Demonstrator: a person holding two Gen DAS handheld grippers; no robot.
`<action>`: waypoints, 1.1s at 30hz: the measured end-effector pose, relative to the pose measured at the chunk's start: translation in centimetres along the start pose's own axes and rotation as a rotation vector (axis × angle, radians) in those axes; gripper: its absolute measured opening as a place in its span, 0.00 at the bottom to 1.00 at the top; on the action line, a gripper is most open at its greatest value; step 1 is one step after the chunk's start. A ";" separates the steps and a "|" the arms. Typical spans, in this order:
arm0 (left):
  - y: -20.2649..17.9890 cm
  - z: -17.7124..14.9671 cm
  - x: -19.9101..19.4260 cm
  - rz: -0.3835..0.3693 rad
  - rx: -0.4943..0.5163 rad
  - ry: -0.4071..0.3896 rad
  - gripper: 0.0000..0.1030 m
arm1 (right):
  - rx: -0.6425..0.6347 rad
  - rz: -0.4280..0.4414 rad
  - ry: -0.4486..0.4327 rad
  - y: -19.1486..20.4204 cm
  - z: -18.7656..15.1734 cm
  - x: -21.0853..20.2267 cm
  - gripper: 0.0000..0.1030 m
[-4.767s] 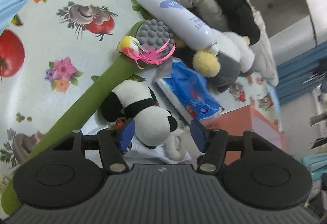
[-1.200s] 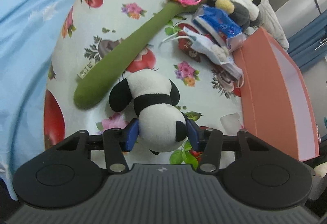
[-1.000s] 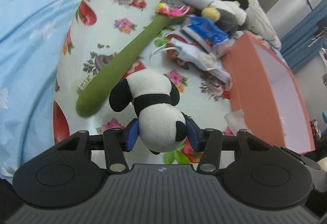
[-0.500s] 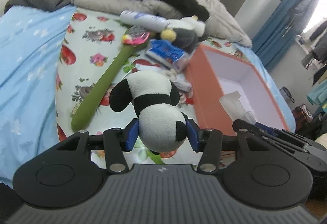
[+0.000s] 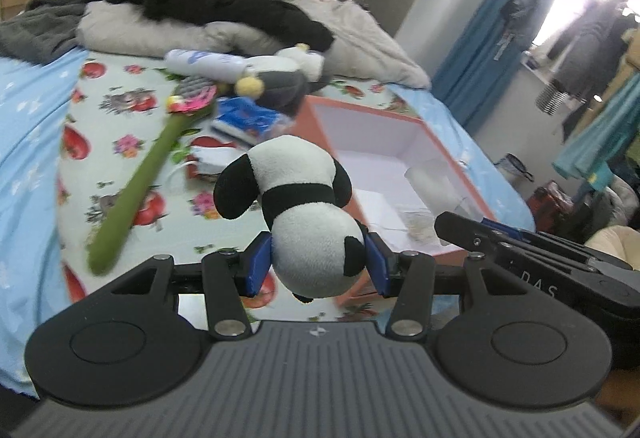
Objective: Organize soft objects
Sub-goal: 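Carry the panda plush and clear plastic piece with both tools over the orange box, then open the left tool over the box while the right tool releases the clear piece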
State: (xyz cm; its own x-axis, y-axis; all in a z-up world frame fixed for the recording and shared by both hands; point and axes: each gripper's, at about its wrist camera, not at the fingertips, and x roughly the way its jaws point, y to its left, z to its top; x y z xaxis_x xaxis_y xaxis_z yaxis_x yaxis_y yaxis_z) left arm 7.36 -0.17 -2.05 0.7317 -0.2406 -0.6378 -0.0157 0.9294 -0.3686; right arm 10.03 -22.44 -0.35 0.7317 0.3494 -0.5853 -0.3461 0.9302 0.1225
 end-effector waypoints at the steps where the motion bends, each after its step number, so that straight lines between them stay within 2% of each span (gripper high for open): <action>1: -0.5 0.0 0.2 -0.012 0.007 0.004 0.54 | 0.010 -0.012 -0.001 -0.5 0.0 -0.3 0.23; 9: -4.8 0.9 2.3 -0.096 0.103 0.039 0.54 | 0.093 -0.081 0.015 -4.1 -0.6 -0.6 0.23; 16: -7.1 2.8 6.7 -0.120 0.134 0.086 0.54 | 0.137 -0.104 0.046 -7.4 0.4 2.0 0.23; 33: -10.3 8.5 22.8 -0.093 0.193 0.233 0.54 | 0.202 -0.122 0.159 -15.8 2.6 13.1 0.25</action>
State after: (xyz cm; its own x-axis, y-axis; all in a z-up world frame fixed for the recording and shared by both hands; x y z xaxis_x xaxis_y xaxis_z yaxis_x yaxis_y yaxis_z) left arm 29.98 -12.82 -7.04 0.5478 -0.3637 -0.7534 0.1895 0.9311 -0.3117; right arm 26.62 -32.31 -7.81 0.6537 0.2259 -0.7222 -0.1255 0.9736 0.1909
